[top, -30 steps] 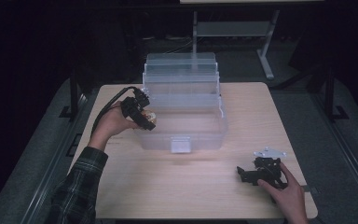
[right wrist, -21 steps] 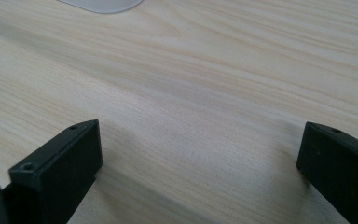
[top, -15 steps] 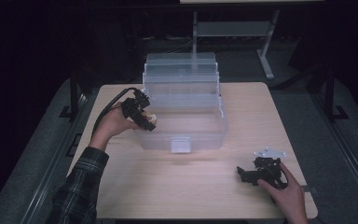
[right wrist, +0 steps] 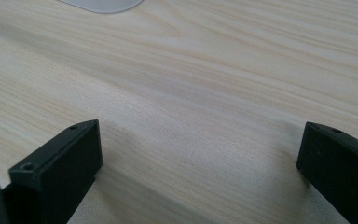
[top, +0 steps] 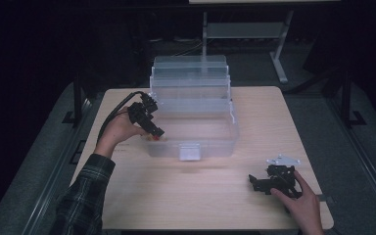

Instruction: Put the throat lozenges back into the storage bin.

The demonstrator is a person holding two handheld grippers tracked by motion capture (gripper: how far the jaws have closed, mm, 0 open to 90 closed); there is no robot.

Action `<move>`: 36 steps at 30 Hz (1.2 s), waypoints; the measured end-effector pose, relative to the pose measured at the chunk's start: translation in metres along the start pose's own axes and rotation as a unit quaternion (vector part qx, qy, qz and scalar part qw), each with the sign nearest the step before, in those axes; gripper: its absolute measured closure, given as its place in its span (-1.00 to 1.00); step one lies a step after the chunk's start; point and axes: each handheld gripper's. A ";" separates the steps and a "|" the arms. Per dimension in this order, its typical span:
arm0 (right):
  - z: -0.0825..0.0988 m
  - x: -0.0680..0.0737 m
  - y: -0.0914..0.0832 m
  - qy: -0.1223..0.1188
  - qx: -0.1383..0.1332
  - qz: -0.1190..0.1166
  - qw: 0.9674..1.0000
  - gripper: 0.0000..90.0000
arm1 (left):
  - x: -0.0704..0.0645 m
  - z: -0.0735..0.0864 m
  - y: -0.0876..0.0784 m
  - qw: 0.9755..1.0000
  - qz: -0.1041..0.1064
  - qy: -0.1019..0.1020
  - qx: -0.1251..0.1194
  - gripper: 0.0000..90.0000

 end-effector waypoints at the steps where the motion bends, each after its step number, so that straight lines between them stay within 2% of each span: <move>1: 0.000 0.000 0.000 0.000 0.000 0.000 1.000 -1.00 | 0.000 0.000 0.000 1.000 0.000 0.000 0.000 -0.60; 9: 0.000 0.000 0.000 0.000 0.000 0.000 1.000 -1.00 | -0.002 0.004 -0.005 1.000 -0.001 0.000 -0.007 -0.59; 15: 0.000 0.000 0.000 0.000 0.000 0.000 1.000 -1.00 | -0.007 0.009 -0.013 1.000 -0.009 0.002 -0.015 -0.59; 19: 0.000 0.000 0.000 0.000 0.000 0.000 1.000 -1.00 | -0.010 0.014 -0.016 0.999 -0.007 -0.003 -0.031 -0.59; 26: 0.000 0.000 0.000 0.000 0.000 0.000 1.000 -1.00 | -0.013 0.026 -0.016 0.999 -0.011 -0.011 -0.042 -0.58; 36: 0.000 0.000 0.000 0.000 0.000 0.000 1.000 -1.00 | -0.017 0.048 -0.014 0.997 -0.007 -0.030 -0.065 -0.58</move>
Point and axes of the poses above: each handheld gripper's, and its own axes: y roughly forward along the jaws, z roughly out of its underside, x roughly to its left, and after that the axes turned 15 degrees about x, right-handed
